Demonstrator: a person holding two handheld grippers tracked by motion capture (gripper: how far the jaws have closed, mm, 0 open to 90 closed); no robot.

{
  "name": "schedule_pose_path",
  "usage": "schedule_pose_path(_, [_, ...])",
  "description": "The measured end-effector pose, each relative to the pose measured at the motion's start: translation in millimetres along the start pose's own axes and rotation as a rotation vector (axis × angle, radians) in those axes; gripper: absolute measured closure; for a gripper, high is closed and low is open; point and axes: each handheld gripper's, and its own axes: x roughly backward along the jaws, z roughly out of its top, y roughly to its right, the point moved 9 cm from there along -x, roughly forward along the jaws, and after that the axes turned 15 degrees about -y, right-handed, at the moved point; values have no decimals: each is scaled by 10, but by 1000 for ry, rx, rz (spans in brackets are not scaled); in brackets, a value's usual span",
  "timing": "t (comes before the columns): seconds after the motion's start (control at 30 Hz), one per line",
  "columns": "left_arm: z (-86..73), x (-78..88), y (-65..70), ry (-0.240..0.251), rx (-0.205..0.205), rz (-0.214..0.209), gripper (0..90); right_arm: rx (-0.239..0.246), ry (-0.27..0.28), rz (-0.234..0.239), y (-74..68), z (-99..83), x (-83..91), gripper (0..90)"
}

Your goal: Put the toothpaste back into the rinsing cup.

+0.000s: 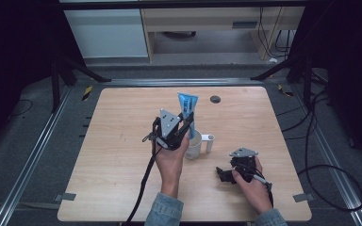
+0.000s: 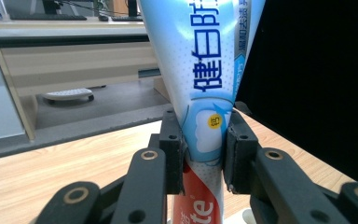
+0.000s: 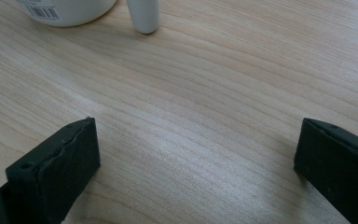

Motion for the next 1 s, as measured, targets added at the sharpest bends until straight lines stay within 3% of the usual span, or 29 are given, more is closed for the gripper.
schedule_pose_path(0.07, [-44,-48,29,-11,-11,-18,721,-1,0,0,-1,0,0,3])
schedule_pose_path(0.33, [-148,-165,77,-36,-42,-20,721,0,0,-1,1,0,0,4])
schedule_pose_path(1.0, [-339,-276,84,-69,-65,-16,721,1,0,0,0,-1,1,3])
